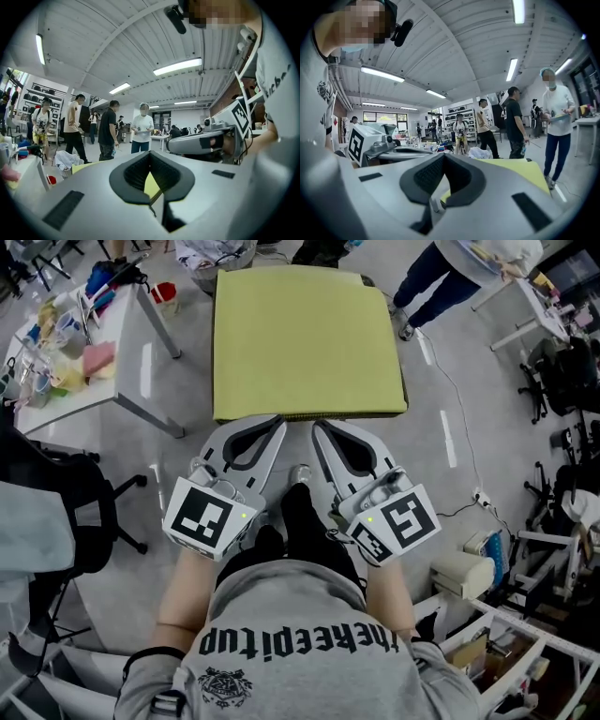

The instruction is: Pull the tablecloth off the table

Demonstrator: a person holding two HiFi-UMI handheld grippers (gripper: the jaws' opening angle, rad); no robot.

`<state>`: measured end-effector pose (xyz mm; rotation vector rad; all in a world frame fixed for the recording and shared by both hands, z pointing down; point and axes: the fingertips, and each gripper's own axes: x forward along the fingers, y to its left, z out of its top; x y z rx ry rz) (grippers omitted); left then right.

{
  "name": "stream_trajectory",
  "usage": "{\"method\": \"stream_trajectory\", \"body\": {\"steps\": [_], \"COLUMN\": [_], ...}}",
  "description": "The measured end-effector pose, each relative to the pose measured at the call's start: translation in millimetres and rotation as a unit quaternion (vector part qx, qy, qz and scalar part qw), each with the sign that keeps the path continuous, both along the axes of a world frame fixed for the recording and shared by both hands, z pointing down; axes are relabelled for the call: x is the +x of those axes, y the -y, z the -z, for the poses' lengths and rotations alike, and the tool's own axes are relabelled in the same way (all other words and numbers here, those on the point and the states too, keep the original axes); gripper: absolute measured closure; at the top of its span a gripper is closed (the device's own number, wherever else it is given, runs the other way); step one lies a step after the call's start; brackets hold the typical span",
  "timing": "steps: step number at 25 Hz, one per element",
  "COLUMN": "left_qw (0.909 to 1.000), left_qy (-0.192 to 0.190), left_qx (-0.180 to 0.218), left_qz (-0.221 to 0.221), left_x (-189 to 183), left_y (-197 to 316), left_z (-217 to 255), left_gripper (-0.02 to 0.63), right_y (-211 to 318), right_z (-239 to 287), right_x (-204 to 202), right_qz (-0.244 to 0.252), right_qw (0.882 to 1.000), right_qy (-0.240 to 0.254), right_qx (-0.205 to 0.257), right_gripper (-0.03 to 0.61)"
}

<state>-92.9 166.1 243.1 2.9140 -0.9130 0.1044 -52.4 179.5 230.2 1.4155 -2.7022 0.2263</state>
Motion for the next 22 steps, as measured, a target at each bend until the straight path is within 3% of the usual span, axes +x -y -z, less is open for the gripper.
{"method": "stream_trajectory", "body": {"steps": [22], "left_qw": [0.9987], "left_qy": [0.015], "left_qx": [-0.011], "left_qz": [0.047], "left_x": [56.6], "left_y": [106.8], "left_z": [-6.8], "left_gripper": [0.600], "right_y": [111.7], "right_z": [-5.5], "right_x": [61.1], "right_qz": [0.031], "right_qw": [0.999], "right_qy": [0.013], "right_qx": [-0.011], "right_gripper": [0.568]}}
